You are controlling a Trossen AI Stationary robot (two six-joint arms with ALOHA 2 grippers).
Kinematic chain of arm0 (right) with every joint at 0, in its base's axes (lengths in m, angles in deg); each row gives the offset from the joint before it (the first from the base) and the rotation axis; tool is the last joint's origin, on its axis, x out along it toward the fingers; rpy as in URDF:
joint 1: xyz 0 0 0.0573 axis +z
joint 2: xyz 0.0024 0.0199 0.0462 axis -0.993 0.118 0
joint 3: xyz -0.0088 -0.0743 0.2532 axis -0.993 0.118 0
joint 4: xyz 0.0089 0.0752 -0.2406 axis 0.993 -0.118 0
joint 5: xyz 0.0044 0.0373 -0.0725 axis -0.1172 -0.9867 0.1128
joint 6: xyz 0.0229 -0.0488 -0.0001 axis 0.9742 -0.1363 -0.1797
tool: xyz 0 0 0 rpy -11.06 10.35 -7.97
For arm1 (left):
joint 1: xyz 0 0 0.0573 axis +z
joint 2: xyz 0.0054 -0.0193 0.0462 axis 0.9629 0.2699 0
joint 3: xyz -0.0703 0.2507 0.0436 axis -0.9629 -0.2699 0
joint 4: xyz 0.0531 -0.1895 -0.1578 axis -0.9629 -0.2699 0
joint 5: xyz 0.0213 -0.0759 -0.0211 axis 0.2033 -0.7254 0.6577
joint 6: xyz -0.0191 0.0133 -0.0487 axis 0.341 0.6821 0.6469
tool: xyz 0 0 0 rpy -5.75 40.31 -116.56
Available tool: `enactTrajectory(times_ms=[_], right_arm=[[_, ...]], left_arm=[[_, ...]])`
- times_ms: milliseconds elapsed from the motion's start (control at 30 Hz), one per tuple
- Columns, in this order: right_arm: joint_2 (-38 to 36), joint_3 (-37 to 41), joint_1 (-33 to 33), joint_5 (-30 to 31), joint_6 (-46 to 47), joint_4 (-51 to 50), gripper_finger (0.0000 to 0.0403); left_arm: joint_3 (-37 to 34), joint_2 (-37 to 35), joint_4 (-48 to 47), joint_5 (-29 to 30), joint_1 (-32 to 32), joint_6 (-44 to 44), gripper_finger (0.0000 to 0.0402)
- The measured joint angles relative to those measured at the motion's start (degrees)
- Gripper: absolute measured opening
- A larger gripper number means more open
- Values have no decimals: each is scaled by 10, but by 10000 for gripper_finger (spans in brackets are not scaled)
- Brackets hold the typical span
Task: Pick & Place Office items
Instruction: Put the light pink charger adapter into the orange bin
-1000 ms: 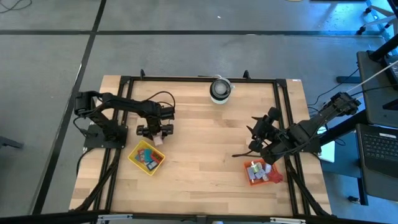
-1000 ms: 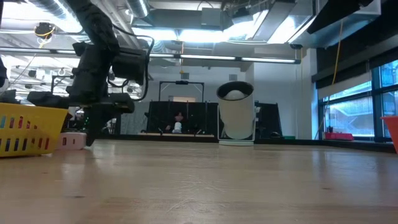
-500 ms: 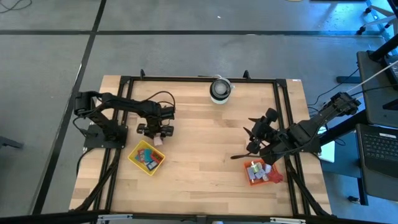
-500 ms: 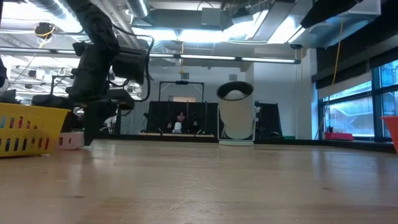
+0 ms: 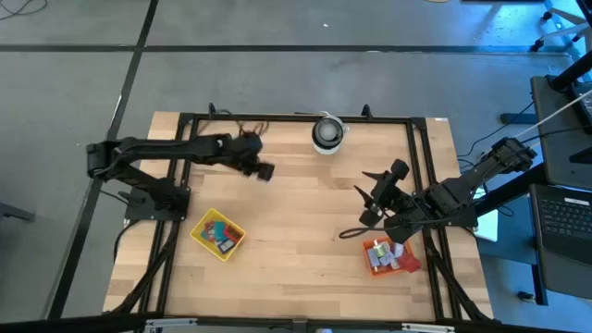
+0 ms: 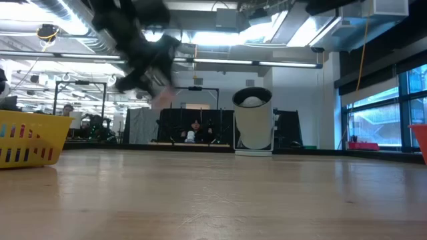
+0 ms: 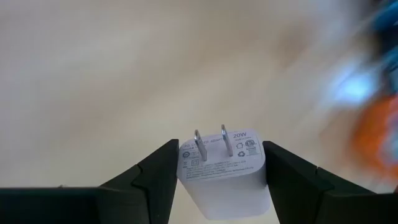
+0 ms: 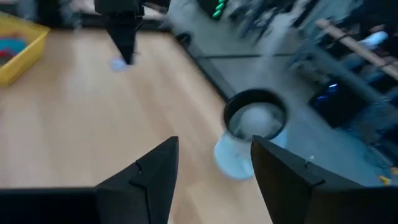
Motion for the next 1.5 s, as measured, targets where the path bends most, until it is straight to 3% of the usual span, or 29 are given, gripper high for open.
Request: enactTrajectory(times_ms=[133, 233, 333, 567, 667, 833, 933, 1200, 1500], right_arm=[[14, 0, -10, 64, -1, 39, 202], [32, 0, -23, 89, -16, 68, 206], [55, 0, -38, 94, -45, 96, 212], [100, 0, -61, 116, -156, 182, 221], [103, 0, -78, 118, -172, 200, 222], [103, 0, -109, 136, -204, 209, 222], [104, 0, -126, 117, -263, 246, 222], [132, 0, -165, -28, -487, 469, 222], [179, 0, -219, -102, -565, 632, 222]], left_arm=[[6, -55, 200, 171, -29, -113, 201], [6, -71, 364, 227, -59, -204, 201], [6, -71, 482, 211, -84, -271, 201], [-36, -34, 579, 201, -90, -295, 201], [-100, -24, 709, 168, -74, -278, 201], [-209, -8, 1005, 50, -26, -201, 201], [-248, 3, 1107, 11, -7, -148, 201], [-225, 20, 987, -2, 29, -86, 201], [-174, 38, 992, -54, 39, -89, 201]])
